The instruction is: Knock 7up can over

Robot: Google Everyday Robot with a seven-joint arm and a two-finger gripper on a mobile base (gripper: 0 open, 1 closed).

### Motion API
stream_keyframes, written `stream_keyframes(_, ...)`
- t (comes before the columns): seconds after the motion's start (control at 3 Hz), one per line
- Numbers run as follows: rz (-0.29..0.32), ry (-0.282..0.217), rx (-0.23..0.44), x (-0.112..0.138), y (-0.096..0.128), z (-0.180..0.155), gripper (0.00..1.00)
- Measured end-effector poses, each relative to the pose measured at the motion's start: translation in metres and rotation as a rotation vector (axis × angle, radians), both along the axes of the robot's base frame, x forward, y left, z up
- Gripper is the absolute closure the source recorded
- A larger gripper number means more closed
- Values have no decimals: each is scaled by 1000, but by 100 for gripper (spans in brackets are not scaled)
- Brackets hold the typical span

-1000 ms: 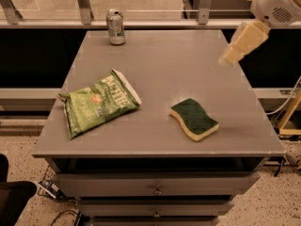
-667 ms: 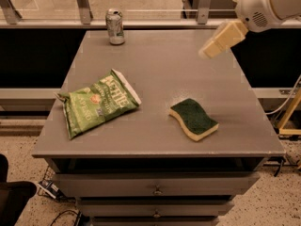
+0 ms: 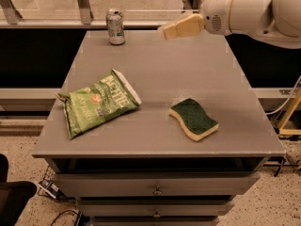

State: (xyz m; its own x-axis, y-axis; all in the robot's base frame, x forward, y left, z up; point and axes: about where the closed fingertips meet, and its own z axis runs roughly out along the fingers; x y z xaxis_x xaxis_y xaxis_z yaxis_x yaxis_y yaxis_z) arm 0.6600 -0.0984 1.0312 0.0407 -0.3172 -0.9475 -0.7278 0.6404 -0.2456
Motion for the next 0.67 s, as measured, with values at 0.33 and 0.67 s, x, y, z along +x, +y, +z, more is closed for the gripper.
stream_keyframes(0.33,-43,-50,51,12,4,19,0)
stream_keyframes(0.67,-45,-50,49,12,4,18,0)
